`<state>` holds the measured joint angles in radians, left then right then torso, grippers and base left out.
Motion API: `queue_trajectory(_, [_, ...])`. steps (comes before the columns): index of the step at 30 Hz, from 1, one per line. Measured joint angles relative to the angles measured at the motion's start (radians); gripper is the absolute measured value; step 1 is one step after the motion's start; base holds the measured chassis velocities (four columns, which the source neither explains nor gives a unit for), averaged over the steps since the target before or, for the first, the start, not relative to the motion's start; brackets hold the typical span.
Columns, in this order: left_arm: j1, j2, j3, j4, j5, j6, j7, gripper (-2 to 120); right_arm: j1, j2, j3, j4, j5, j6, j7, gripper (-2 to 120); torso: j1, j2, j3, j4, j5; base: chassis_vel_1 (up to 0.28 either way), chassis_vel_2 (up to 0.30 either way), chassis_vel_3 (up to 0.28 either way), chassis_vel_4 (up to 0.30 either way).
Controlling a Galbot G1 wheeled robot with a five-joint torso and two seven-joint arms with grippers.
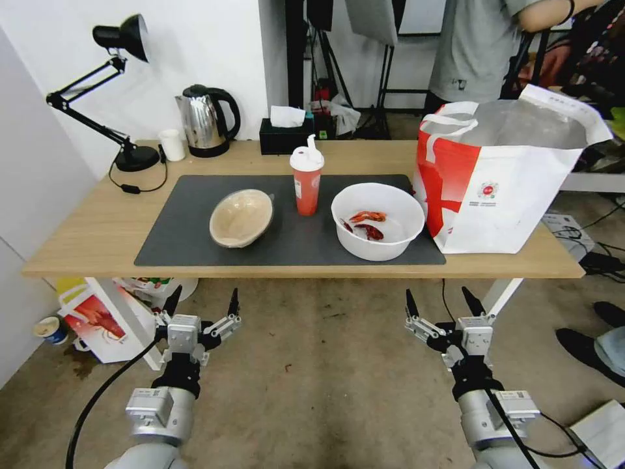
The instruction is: Pick up the trash from the table and place it into the takeout bag.
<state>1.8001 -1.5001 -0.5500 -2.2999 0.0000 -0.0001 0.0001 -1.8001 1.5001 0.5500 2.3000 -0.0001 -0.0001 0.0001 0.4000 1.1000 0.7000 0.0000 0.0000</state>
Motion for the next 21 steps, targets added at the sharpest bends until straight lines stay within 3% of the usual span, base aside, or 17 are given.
queue_trajectory(21, [0.000,0.000,0.000,0.000,0.000,0.000,0.000,100,0.000,0.000,0.000,0.000,0.000,0.000,0.000,100,0.000,0.000,0.000,0.0000,0.0000,0.000,0.000,0.000,0.000])
